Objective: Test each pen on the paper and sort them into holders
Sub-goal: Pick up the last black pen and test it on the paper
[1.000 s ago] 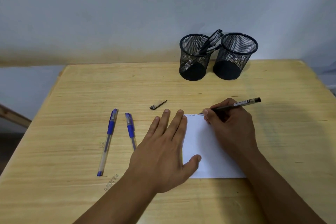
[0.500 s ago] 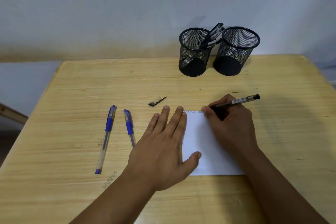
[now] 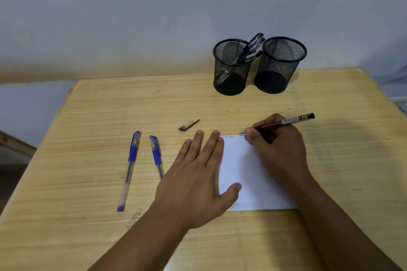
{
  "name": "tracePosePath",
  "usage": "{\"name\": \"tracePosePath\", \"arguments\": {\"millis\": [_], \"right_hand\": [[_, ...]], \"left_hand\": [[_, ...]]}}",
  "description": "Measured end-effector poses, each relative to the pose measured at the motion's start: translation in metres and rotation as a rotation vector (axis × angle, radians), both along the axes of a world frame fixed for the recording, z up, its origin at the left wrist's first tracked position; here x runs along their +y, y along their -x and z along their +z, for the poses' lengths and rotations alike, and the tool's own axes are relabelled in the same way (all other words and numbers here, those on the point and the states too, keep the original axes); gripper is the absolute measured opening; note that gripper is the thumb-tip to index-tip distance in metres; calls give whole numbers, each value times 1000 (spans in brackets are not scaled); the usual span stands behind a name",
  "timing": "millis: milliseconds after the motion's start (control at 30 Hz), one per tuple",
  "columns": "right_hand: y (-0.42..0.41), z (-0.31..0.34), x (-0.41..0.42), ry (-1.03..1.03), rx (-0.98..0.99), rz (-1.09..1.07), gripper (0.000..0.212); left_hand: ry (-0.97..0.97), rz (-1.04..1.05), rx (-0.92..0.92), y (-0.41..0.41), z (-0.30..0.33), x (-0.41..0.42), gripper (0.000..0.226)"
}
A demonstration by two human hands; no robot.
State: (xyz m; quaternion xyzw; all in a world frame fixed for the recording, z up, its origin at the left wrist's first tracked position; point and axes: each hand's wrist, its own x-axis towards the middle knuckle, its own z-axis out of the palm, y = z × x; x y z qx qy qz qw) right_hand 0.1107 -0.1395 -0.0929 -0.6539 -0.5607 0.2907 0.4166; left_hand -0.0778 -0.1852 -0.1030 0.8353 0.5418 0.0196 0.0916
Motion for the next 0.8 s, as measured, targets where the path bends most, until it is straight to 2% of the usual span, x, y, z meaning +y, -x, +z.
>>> {"name": "tracePosePath", "arguments": {"millis": [300,433,667,800], "right_hand": [[-4,14,-5,26,304,-42,7],[-4,22,-16,27,343,-37,9],[-1,25,-32,-23,251,22,9],[-1,26,-37,-34,292,34,9]], "left_hand": [[7,36,-20,-2,6,1,92],[29,48,-9,-5,17,3,95],[16,93,16,-3,25,-3,93],[-20,130,-7,1,31,-2,92]]}}
